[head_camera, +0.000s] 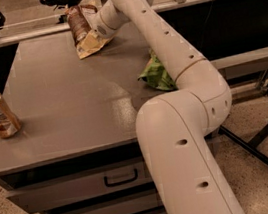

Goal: Move brown chip bag near orange can

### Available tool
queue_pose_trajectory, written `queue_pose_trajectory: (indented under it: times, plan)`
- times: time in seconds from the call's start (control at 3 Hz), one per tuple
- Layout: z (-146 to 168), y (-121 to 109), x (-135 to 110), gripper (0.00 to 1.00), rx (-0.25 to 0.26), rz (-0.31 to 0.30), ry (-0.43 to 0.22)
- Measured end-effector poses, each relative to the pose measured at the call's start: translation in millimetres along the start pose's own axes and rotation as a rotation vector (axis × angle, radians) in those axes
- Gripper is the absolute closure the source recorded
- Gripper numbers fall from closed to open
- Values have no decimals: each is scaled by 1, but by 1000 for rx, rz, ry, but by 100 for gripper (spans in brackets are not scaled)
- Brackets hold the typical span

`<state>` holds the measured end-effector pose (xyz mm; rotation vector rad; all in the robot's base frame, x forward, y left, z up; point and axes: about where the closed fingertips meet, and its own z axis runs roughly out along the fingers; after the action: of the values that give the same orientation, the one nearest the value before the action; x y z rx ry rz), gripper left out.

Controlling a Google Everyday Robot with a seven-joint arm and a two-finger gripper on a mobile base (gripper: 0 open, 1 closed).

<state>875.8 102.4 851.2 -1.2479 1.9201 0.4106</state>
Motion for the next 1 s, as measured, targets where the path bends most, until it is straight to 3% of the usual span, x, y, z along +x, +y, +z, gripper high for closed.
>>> queue_pose_trajectory:
  times: [1.0]
  plan:
    - [-1, 0, -1, 100, -1, 0, 0]
